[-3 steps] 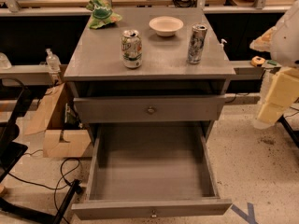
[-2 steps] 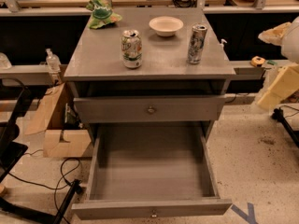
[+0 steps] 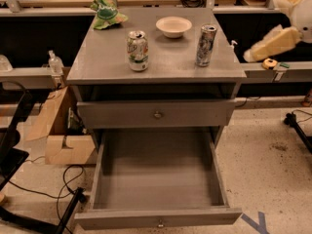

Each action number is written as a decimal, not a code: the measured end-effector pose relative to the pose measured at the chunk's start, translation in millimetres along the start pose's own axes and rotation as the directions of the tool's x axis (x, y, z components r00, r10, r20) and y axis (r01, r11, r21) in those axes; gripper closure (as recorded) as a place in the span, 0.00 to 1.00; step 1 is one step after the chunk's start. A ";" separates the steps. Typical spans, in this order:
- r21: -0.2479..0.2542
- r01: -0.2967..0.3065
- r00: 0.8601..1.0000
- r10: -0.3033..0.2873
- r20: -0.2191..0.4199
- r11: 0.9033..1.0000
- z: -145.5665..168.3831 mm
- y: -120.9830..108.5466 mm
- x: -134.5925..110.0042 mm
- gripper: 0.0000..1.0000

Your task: Place redbull can into middle drawer

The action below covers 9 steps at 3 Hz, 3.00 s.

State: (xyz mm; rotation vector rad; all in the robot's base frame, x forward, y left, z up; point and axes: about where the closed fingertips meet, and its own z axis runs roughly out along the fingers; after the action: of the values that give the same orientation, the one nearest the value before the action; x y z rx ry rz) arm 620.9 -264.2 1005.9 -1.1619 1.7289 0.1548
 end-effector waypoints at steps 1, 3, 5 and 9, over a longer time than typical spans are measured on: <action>0.062 -0.173 0.961 0.155 0.228 0.983 24.7 -36.4 -18.6 0.00; 0.076 -0.211 0.943 0.182 0.278 0.975 39.1 -43.9 -23.0 0.00; 0.040 -0.215 0.908 0.185 0.376 0.976 145.4 -44.6 -14.5 0.00; -0.021 -0.340 0.881 0.326 0.342 0.940 228.5 -58.0 20.2 0.39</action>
Offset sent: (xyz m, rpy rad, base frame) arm 0.0419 0.0057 0.0181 0.2609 -0.0747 -0.0532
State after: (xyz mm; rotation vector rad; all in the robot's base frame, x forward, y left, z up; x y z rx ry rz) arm 814.1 -176.2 901.6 -0.7444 1.5956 0.5021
